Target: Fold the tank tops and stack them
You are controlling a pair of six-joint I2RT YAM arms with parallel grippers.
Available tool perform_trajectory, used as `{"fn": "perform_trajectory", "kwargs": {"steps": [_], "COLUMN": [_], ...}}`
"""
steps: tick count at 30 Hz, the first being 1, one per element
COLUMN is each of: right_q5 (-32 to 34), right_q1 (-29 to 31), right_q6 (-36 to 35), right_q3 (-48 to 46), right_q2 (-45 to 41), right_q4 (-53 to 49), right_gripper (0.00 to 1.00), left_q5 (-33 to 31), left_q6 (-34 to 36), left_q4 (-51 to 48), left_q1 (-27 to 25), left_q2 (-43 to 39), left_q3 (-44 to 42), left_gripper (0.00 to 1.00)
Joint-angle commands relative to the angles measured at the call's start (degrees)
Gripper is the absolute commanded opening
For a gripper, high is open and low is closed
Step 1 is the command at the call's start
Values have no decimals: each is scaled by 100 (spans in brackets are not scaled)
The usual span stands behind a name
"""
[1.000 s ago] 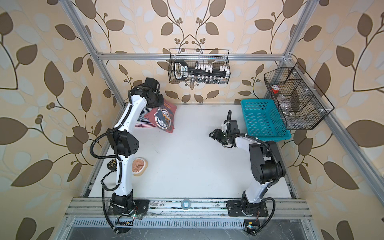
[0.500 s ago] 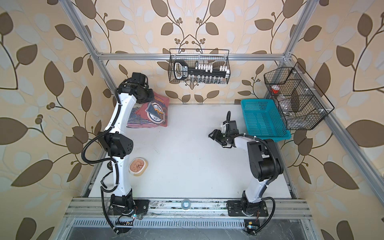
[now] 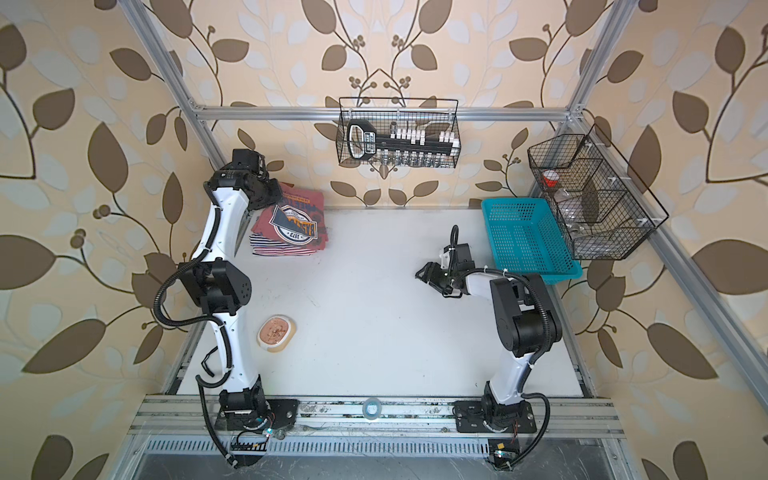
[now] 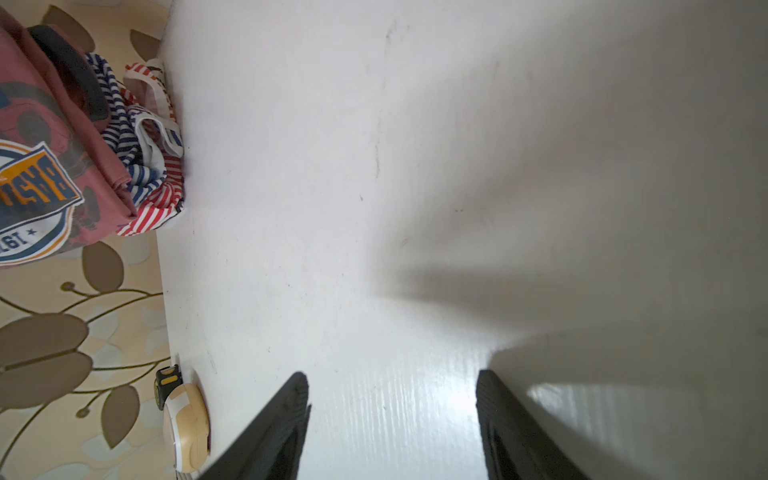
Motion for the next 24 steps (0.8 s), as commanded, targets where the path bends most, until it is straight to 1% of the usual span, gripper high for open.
{"fn": "perform_trajectory", "kwargs": {"steps": [1, 6, 7, 8, 9, 10, 11, 12, 13, 14, 16, 17, 18, 22, 24], "right_q5": [69, 202, 219, 244, 263, 276, 301, 308, 317, 332, 356, 375, 386, 520, 661], "right_q1": [78, 231, 253, 284, 311, 339, 357, 383, 405, 419, 453, 452, 453, 429, 377], "right_q6": [-57, -156, -167, -177, -177, -166, -168, -172, -177, -184, -192, -191, -203, -367, -491], "right_q3": [85, 259, 299, 338, 375, 397, 430, 466, 481, 509, 533, 518, 508, 534, 535], "right_q2": [202, 219, 220, 219, 213, 209, 200, 175, 157, 134, 45, -27, -95, -432, -719], "right_q4": [-206, -487, -539, -592, -624, -654, -686, -718, -764, -807, -846, -869, -904, -1232, -1459], "right_gripper": [66, 66, 66, 66, 66, 66, 66, 66, 66, 66, 66, 66, 67, 67, 68], "left_q5": [427, 817, 818, 822, 836, 829, 791, 776, 767, 741, 672, 600, 537, 36, -171], "left_q6": [134, 172, 133, 102, 64, 20, -50, -119, -160, -212, -288, -311, -300, 0, 90], "left_q4": [666, 1025, 1040, 1031, 1024, 1031, 1052, 1078, 1087, 1116, 1153, 1169, 1179, 988, 892], "left_q1": [250, 525, 563, 607, 658, 698, 757, 810, 858, 919, 1004, 1043, 1079, 1116, 1116], "left_q2": [253, 730, 825, 914, 1000, 1046, 1072, 1085, 1080, 1045, 942, 860, 762, 306, -63], "left_q3": [-12, 95, 145, 200, 233, 244, 244, 243, 244, 237, 235, 235, 235, 281, 111], "left_gripper": [0, 0, 7, 24, 29, 31, 38, 54, 64, 72, 83, 94, 99, 99, 99]}}
